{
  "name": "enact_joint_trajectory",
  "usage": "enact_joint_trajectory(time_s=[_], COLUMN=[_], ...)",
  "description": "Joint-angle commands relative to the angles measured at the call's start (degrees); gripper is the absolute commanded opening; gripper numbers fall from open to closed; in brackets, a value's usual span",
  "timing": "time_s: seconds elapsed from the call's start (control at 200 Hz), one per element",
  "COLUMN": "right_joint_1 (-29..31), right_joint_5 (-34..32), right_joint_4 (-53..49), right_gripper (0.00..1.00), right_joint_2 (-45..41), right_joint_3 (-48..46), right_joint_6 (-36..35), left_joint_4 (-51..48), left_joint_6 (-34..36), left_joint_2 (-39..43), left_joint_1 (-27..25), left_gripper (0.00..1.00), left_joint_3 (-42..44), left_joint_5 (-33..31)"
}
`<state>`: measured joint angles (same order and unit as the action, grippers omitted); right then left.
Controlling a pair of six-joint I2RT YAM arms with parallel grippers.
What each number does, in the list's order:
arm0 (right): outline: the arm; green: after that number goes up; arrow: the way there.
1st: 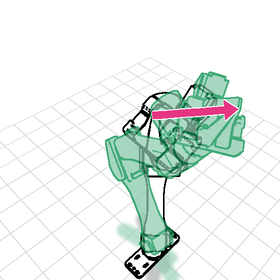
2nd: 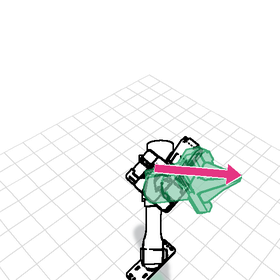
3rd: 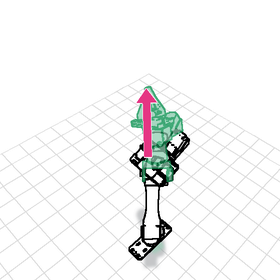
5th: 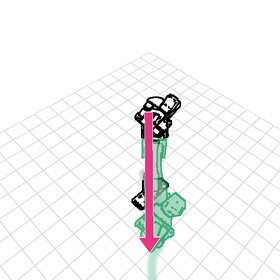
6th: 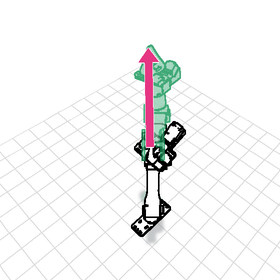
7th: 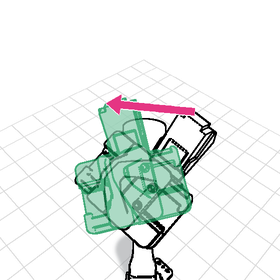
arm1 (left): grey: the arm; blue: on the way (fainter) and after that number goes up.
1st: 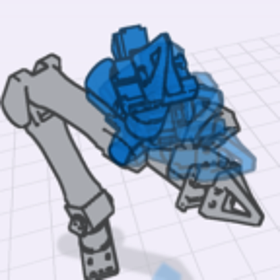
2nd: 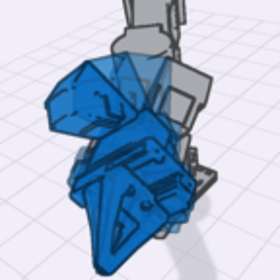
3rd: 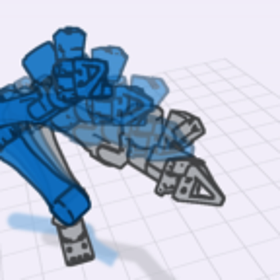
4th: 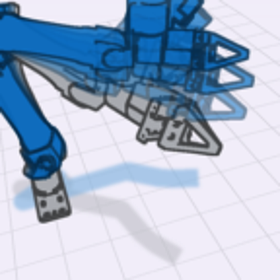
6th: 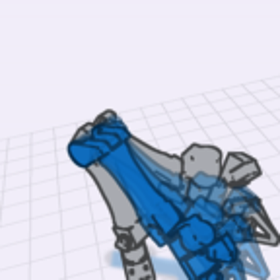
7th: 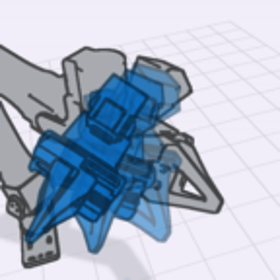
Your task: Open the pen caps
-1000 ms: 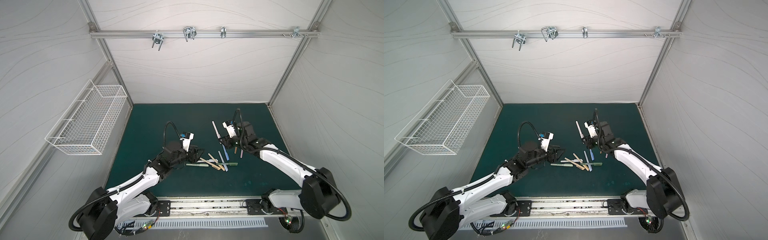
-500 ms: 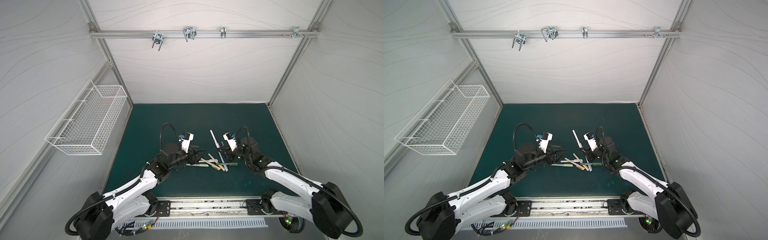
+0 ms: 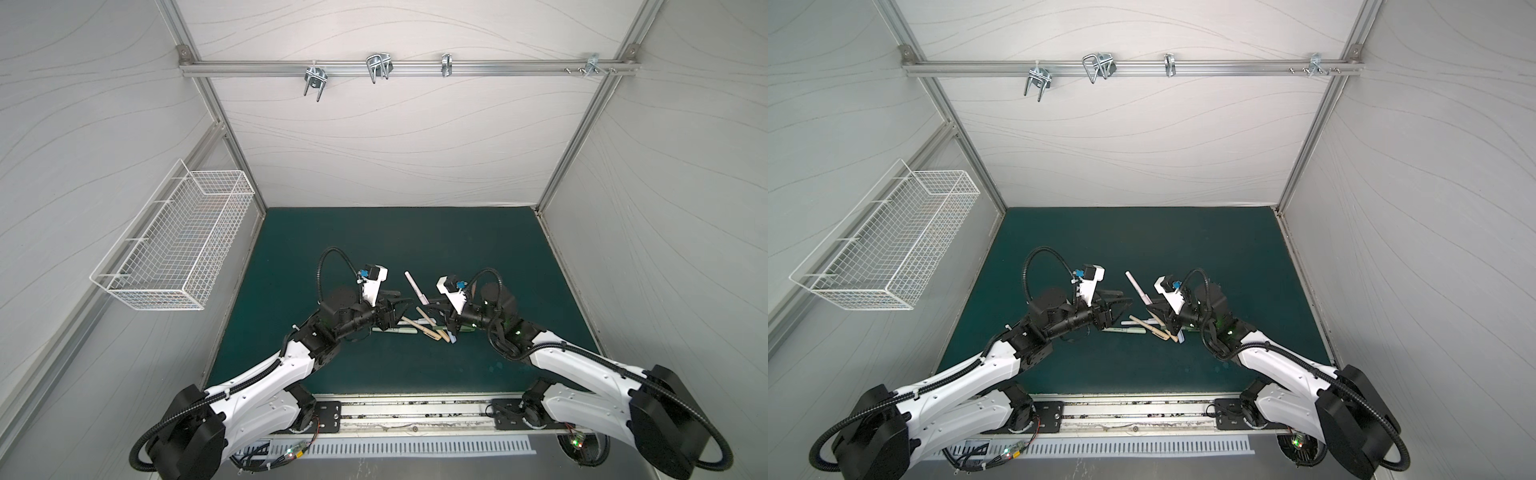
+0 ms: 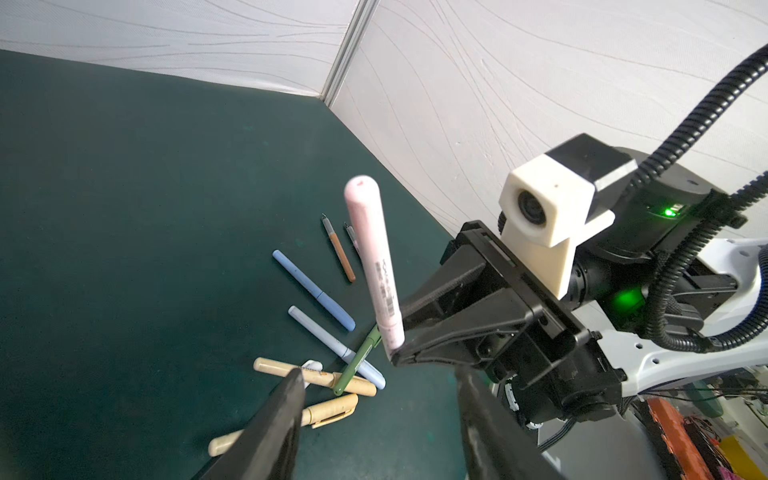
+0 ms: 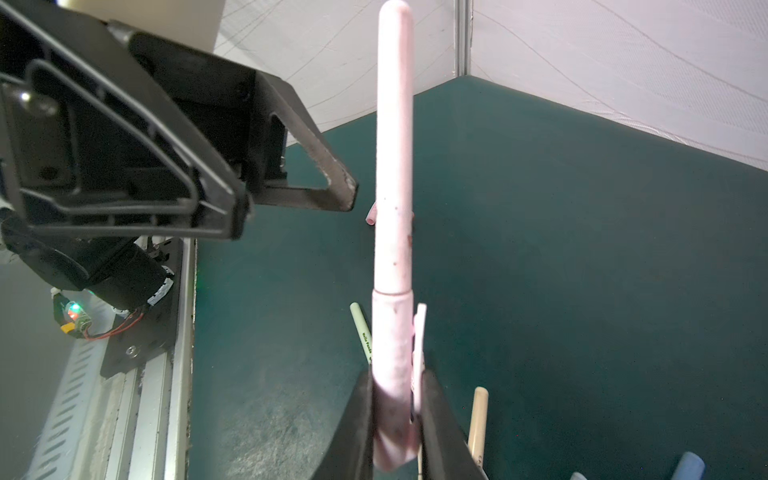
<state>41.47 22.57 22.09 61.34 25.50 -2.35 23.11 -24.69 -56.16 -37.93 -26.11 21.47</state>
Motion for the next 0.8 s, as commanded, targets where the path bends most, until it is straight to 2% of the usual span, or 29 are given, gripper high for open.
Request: enact_joint_trajectory(time_s=[0.0, 0.395, 0.795], right_joint_1=[1.3, 2.5, 4.6], right_joint_5=[2.1, 3.7, 1.4], right_joint_4=[2.0, 1.2, -0.3], right_gripper=[0.07, 0.06, 0.05], right_joint_2=[0.9, 2.5, 2.9], right_joint_3=[0.4, 0.8, 1.1], right_joint_6=[-3.7, -8.8, -12.2], left_joint_4=[3.7, 3.7, 3.3], left_joint_6=[0.0, -1.1, -0.8], left_joint_2=[0.9, 4.9, 4.8], left_joint_1=[-0.3, -0.3, -0.2], left_gripper=[0.59, 0.51, 0.47], left_joint_3=[0.1, 2.1, 1.7], left_joint_5=[0.2, -6.4, -4.8])
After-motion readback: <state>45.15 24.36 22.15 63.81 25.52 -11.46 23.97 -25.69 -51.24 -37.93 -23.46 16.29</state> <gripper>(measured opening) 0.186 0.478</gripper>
